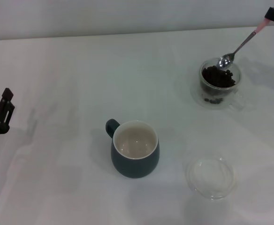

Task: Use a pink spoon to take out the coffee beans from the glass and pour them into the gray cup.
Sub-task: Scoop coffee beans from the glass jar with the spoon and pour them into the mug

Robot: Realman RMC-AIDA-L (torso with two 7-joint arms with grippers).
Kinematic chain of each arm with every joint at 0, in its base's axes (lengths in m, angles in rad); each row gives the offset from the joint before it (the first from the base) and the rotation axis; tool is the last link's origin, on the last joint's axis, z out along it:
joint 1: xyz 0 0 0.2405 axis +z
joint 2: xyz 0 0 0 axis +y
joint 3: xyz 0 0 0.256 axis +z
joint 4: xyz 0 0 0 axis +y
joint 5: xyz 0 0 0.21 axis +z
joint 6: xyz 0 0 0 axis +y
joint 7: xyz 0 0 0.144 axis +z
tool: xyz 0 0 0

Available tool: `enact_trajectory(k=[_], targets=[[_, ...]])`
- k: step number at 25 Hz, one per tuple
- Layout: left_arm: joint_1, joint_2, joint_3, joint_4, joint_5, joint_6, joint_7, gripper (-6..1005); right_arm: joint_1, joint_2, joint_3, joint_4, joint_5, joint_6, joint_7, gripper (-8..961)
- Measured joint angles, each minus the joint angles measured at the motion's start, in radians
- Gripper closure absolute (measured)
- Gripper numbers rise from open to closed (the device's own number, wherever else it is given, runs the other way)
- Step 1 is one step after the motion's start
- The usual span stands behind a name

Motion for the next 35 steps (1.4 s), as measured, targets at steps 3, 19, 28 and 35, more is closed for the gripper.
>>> enact_trajectory(k=[3, 19, 28, 35], targets=[[0.001, 0.000, 0.000, 0.000, 0.000, 0.000, 0.000, 510, 0.006, 0.001, -0.010, 0.000, -0.006, -0.016, -0.061, 803], [0.001, 0.000, 0.001, -0.009, 0.024, -0.002, 0.002, 509, -0.009, 0.028, -0.085, -0.008, -0.010, -0.192, -0.209, 802], [0.002, 0.000, 0.002, -0.015, 0.025, -0.001, 0.002, 510, -0.006, 0.038, -0.088, -0.005, -0.004, -0.211, -0.102, 802], [-0.003, 0.000, 0.014, -0.023, 0.025, 0.000, 0.002, 511, -0.011, 0.045, -0.081, -0.001, 0.011, -0.244, 0.007, 801]])
